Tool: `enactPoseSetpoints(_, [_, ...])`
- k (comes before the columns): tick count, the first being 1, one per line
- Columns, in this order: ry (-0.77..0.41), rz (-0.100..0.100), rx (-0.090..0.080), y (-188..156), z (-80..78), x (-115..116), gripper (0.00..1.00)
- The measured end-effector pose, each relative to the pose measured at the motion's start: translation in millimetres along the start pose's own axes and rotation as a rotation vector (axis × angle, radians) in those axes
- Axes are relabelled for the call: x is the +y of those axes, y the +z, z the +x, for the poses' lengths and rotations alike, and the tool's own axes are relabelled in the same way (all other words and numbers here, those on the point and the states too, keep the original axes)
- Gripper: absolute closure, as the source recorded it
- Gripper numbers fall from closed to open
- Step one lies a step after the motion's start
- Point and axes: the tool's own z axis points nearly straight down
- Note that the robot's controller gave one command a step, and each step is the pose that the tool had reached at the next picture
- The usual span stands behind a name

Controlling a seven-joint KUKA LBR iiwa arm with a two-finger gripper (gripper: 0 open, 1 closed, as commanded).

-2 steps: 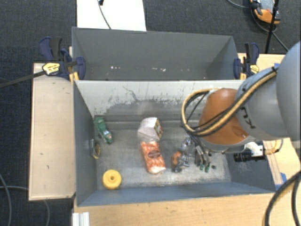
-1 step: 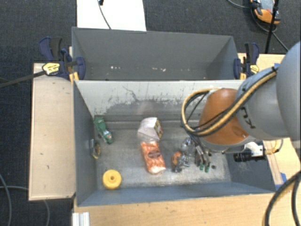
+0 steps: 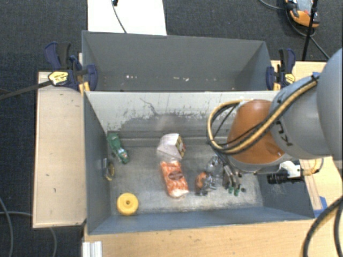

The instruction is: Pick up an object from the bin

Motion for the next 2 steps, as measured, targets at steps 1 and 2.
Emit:
enactPoseSetpoints(1, [-0.002,0.002,0.011,-14,2.2,0,1.0])
enactPoseSetpoints(2, [-0.003,-0.001,0.006,-31,0.4,0,1.0])
